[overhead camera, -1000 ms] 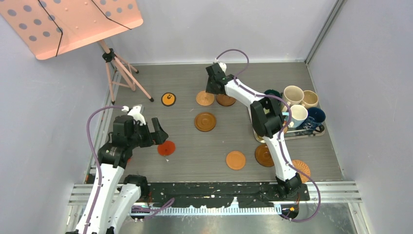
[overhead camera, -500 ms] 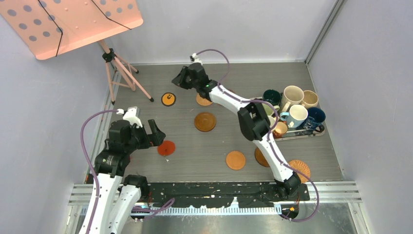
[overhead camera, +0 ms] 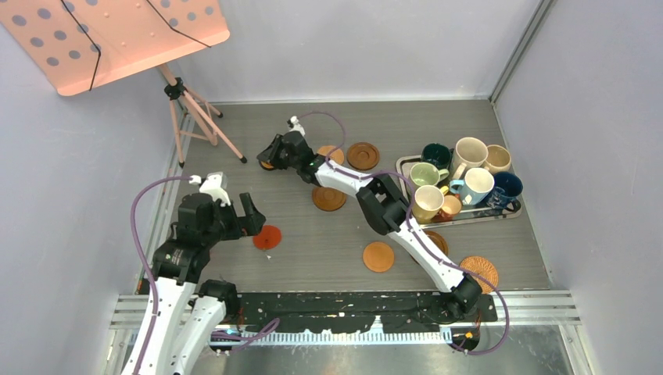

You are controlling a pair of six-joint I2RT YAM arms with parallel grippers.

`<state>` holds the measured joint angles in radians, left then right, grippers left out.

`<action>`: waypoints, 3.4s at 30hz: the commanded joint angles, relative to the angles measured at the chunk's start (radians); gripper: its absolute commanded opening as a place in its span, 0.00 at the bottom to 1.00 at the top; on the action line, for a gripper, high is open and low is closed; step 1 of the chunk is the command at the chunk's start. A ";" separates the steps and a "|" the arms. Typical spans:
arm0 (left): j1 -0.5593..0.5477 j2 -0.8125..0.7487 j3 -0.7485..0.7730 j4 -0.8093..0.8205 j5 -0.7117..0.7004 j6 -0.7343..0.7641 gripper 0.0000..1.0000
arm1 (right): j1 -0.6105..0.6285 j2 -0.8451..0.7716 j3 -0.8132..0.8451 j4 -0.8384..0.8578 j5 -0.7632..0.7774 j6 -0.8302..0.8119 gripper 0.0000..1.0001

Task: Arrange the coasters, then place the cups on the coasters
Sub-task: Move the coaster to the center of the board.

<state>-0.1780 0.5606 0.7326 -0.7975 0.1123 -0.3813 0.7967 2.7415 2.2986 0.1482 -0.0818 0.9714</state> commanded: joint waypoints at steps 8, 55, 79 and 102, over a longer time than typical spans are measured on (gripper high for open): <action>-0.029 -0.033 0.007 -0.011 -0.071 0.006 0.99 | 0.008 0.008 0.060 -0.087 0.164 0.071 0.24; -0.052 -0.041 0.017 -0.034 -0.150 -0.005 1.00 | 0.019 -0.004 0.129 -0.090 0.119 -0.006 0.27; -0.076 -0.071 0.013 -0.038 -0.203 -0.005 1.00 | 0.110 -0.011 0.079 -0.290 0.391 0.312 0.31; -0.075 -0.070 0.011 -0.039 -0.224 -0.005 1.00 | 0.070 -0.211 -0.215 -0.273 0.750 0.460 0.32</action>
<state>-0.2493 0.4931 0.7326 -0.8436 -0.0952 -0.3851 0.8822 2.6308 2.1368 -0.0875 0.5167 1.4330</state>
